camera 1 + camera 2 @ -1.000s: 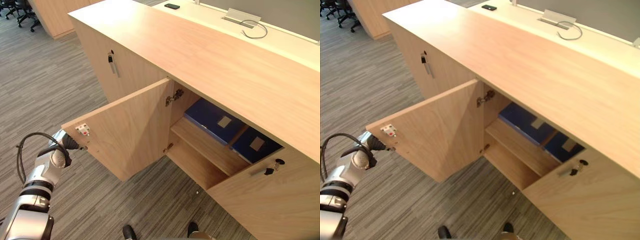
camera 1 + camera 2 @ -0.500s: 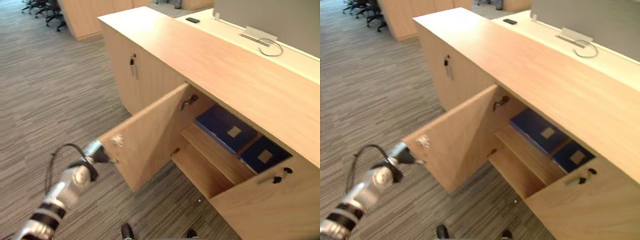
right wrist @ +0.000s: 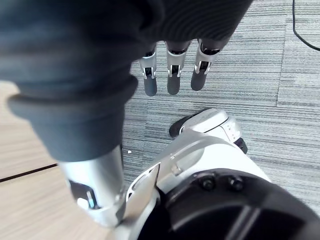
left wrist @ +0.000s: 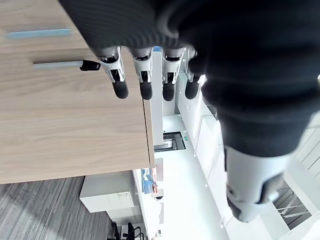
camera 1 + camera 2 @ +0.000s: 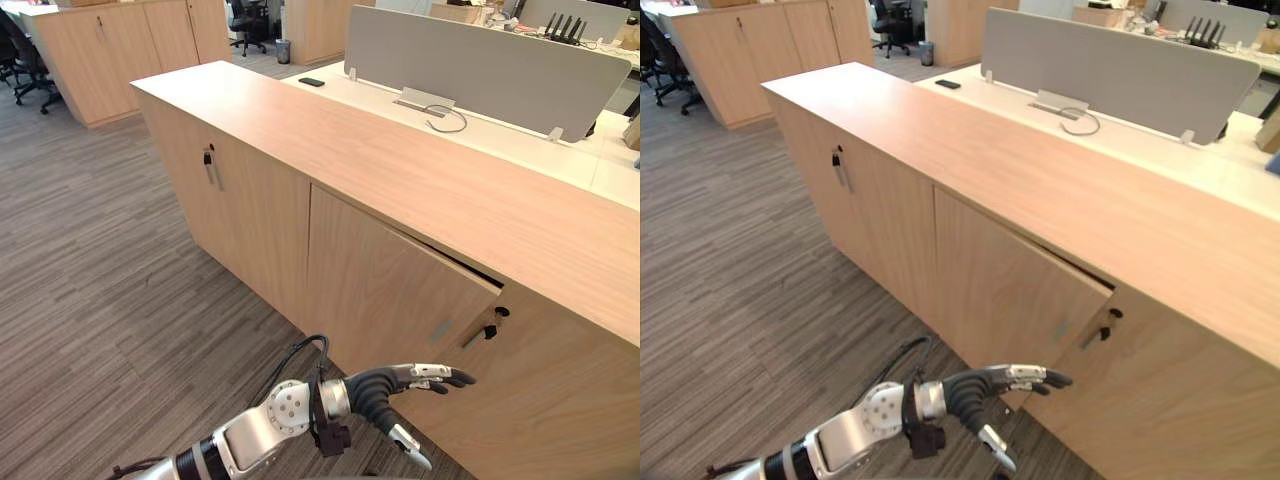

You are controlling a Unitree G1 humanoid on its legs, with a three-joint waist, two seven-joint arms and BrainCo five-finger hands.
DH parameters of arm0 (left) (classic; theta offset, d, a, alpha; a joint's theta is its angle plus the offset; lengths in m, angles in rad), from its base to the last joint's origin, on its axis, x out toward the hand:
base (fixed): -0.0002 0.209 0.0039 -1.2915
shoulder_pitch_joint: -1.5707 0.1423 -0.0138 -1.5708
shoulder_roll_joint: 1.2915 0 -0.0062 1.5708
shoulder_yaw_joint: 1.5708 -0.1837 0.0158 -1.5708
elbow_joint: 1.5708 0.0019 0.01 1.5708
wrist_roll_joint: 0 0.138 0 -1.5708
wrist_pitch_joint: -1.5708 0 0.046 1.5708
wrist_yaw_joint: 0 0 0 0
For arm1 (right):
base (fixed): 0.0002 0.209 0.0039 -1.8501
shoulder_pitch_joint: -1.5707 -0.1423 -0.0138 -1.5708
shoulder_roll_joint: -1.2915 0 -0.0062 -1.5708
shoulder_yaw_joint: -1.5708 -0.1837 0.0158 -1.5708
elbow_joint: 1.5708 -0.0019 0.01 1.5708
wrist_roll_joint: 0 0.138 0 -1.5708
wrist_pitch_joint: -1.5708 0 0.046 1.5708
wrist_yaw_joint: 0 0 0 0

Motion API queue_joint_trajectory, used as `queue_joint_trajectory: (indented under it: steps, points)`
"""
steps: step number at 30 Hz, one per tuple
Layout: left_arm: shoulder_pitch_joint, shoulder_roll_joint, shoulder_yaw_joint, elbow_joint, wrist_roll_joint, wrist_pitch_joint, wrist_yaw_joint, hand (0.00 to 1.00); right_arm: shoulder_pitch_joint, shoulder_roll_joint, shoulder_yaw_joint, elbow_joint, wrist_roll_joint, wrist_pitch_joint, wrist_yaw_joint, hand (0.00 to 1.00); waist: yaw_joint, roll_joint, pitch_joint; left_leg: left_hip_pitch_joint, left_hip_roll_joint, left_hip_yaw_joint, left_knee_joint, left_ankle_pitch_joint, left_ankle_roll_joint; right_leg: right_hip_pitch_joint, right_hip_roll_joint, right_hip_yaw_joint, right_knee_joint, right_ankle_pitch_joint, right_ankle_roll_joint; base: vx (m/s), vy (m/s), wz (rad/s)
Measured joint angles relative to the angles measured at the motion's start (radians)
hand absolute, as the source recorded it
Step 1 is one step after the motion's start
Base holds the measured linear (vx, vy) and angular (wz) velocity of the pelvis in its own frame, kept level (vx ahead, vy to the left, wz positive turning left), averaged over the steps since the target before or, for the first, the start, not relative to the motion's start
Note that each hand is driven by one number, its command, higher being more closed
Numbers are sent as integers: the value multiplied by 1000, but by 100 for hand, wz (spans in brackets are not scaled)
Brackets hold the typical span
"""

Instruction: Walk over to the cabinet, pick up the folder, carry it to the office cabinet, place the folder inside the office cabinet, then close the office cabinet door

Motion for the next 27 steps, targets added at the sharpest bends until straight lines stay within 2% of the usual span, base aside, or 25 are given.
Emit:
queue_joint_trajectory:
  steps: [3, 7, 9, 10, 12, 13, 14, 15, 16, 17, 18, 19, 20, 21, 22, 23, 24, 25, 26, 27]
  points:
    - [37, -10, 38, 7, -42, 0, 2, 0, -7, -4, 2, 1, -22, 0, 3, 0, -5, -1, 1, 9, -3, 13, 0, -1, -1, -1, -1, 11, 0, 2, -2, -53, 15, -14]
    - [130, -82, 218, 192, -96, 1, 20, 0, -13, -18, 52, -3, -24, 1, 2, 0, -12, -3, 11, 42, 1, 32, 1, -11, -9, 23, 4, 23, -9, 4, -13, -44, 4, -13]
    - [170, -149, 394, 417, -128, 2, 64, 0, -10, -18, 73, -13, -18, 0, 2, 0, -14, -4, 11, 45, 26, 38, 2, -20, -9, 26, 29, 24, -17, 3, -19, -65, -37, -10]
    - [182, -161, 438, 469, -145, 3, 77, 0, -8, -16, 74, -15, -12, 0, 2, 0, -13, -4, 10, 46, 35, 43, 7, -22, -7, 26, 38, 24, -19, -1, -24, -53, -83, -22]
    - [231, -188, 620, 663, -160, 7, 129, 0, 10, -4, 80, -24, 16, -1, 2, 0, -7, -4, 14, 30, 106, 60, 88, -66, -21, 26, 87, 31, -20, -17, -49, -31, -140, -37]
    - [240, -193, 662, 706, -148, 7, 151, 0, 17, -5, 81, -29, 15, -1, 2, 0, -1, -4, 14, 21, 129, 63, 125, -87, -25, 25, 101, 37, -19, -21, -54, 36, -287, -49]
    - [247, -205, 742, 795, -116, 7, 193, 0, 33, -6, 94, -48, 13, 0, 2, 0, 14, -2, 15, 7, 179, 63, 199, -138, -17, 25, 132, 46, -12, -31, -71, 69, -267, -63]
    - [254, -214, 817, 875, -91, 11, 231, 0, 38, -10, 110, -60, 10, 0, 2, 0, 33, 0, 20, 2, 218, 46, 270, -190, 29, 24, 163, 78, 4, -44, -93, 91, -256, -74]
    - [258, -215, 861, 913, -88, 13, 245, 0, 37, -13, 111, -60, 9, 0, 2, 0, 43, 1, 27, -2, 228, 23, 311, -210, 92, 24, 175, 109, 16, -52, -107, 107, -167, -99]
    - [273, -224, 935, 981, -89, 23, 264, 0, 23, -20, 111, -60, 7, 0, 1, 0, 56, 0, 34, -19, 242, -46, 409, -188, 148, 22, 192, 156, 38, -66, -122, 155, -226, -109]
    - [288, -241, 994, 1036, -103, 31, 287, 0, 5, -35, 111, -61, -7, 0, 1, 0, 60, 2, 44, -64, 243, -152, 533, -127, 143, 31, 191, 191, 46, -67, -130, 185, -224, -106]
    - [293, -254, 1017, 1059, -115, 32, 296, 0, -2, -46, 111, -62, -14, 0, 0, 0, 65, 5, 50, -92, 239, -201, 600, -94, 123, 40, 185, 209, 50, -68, -131, 252, -115, -90]
    - [290, -284, 1048, 1103, -158, 31, 306, 0, -19, -67, 111, -63, -26, 1, -9, 0, 78, 4, 73, -128, 194, -292, 693, -192, 61, 53, 168, 258, 72, -78, -139, 264, 42, -83]
    - [292, -307, 1077, 1145, -184, 31, 310, 0, -42, -85, 108, -60, -26, 2, -19, 0, 89, 14, 98, -142, 106, -361, 726, -294, 41, 59, 151, 290, 98, -92, -148, 245, 99, -79]
    - [294, -314, 1094, 1167, -184, 31, 310, 0, -55, -90, 103, -60, -26, 3, -21, 0, 89, 18, 111, -144, 55, -393, 725, -332, 28, 68, 145, 305, 104, -95, -147, 179, 137, -81]
    - [307, -322, 1127, 1208, -180, 33, 310, 0, -76, -92, 91, -60, -26, 3, -26, 0, 97, 25, 121, -141, -31, -445, 658, -376, 6, 79, 141, 331, 106, -96, -145, 126, 120, -67]
    - [315, -324, 1143, 1226, -177, 33, 310, 0, -83, -87, 79, -61, -26, 2, -27, 0, 103, 28, 121, -132, -70, -461, 587, -380, -2, 81, 141, 342, 105, -98, -141, 155, 159, -80]
    - [331, -328, 1177, 1260, -125, 39, 309, 0, -97, -75, 63, -64, -26, 1, -27, 0, 107, 44, 120, -104, -111, -470, 416, -333, -6, 88, 155, 347, 104, -105, -126, 143, 161, -63]
    - [337, -333, 1220, 1285, -73, 44, 309, 0, -100, -58, 62, -70, -27, 2, -30, 0, 115, 60, 126, -84, -113, -464, 361, -241, 55, 101, 173, 353, 110, -121, -107, 149, 160, -43]
    - [342, -336, 1250, 1287, -44, 46, 313, 0, -94, -41, 64, -76, -27, 2, -29, 0, 122, 54, 127, -71, -117, -456, 342, -234, 48, 109, 168, 347, 110, -122, -100, 100, 110, -22]
